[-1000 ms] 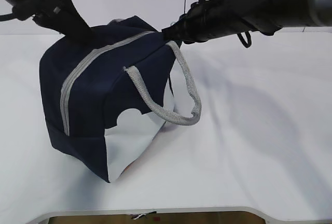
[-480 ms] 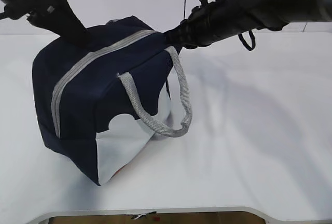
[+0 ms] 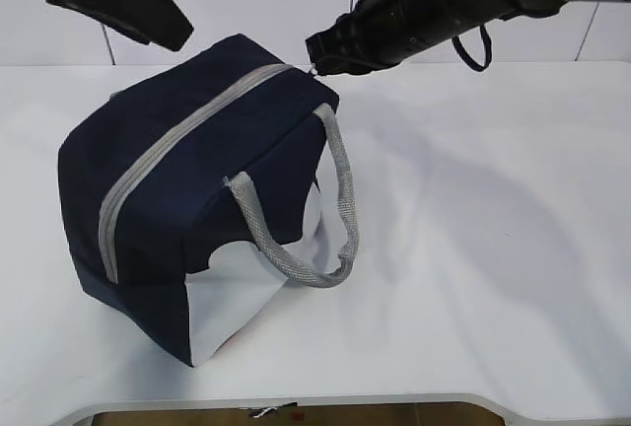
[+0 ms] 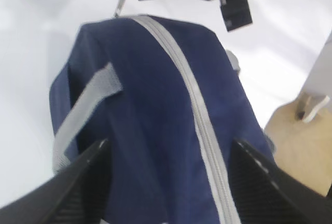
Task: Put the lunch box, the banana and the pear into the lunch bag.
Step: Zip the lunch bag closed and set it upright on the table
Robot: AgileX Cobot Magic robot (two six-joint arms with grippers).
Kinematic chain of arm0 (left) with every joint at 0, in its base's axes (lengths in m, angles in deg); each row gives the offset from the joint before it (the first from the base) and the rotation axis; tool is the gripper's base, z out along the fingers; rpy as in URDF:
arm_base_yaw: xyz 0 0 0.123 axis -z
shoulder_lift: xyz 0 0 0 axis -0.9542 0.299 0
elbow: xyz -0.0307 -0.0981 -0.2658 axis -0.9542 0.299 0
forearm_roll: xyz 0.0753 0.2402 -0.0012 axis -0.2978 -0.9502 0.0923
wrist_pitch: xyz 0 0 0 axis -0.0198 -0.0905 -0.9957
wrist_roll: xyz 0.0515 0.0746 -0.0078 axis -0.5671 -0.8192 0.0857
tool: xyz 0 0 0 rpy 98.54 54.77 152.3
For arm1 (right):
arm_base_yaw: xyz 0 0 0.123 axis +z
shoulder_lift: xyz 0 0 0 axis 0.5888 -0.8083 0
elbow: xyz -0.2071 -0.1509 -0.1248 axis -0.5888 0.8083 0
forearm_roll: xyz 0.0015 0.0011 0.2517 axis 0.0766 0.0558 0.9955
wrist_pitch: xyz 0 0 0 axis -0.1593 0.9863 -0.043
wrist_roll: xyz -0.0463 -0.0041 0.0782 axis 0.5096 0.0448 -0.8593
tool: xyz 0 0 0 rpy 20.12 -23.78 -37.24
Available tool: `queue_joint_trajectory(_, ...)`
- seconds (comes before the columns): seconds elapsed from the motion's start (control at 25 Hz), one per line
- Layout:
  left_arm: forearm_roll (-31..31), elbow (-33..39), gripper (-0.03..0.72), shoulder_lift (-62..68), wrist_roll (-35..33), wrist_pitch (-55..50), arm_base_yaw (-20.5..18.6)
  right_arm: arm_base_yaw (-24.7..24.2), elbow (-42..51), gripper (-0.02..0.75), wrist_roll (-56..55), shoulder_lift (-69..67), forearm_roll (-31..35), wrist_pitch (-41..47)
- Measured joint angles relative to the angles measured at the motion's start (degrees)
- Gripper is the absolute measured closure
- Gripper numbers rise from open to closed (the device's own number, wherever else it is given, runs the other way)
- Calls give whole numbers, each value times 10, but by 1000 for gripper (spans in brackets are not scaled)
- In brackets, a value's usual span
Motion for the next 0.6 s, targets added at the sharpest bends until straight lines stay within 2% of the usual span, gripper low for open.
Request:
queue_joint_trajectory(0.16, 14, -4, 140, 12, 7, 12, 0, 0, -6, 721, 0, 0, 0, 9)
queue_joint_trajectory(0.48, 65, -4, 141, 83, 7, 33, 0, 0, -7, 721, 0, 0, -1, 19)
queue_joint_trajectory(0.56, 70, -4, 165, 91, 7, 45, 0, 0, -7, 721, 0, 0, -1, 20)
queue_joint_trajectory(0.6, 71, -4, 200, 95, 7, 51, 0, 0, -7, 721, 0, 0, -1, 21)
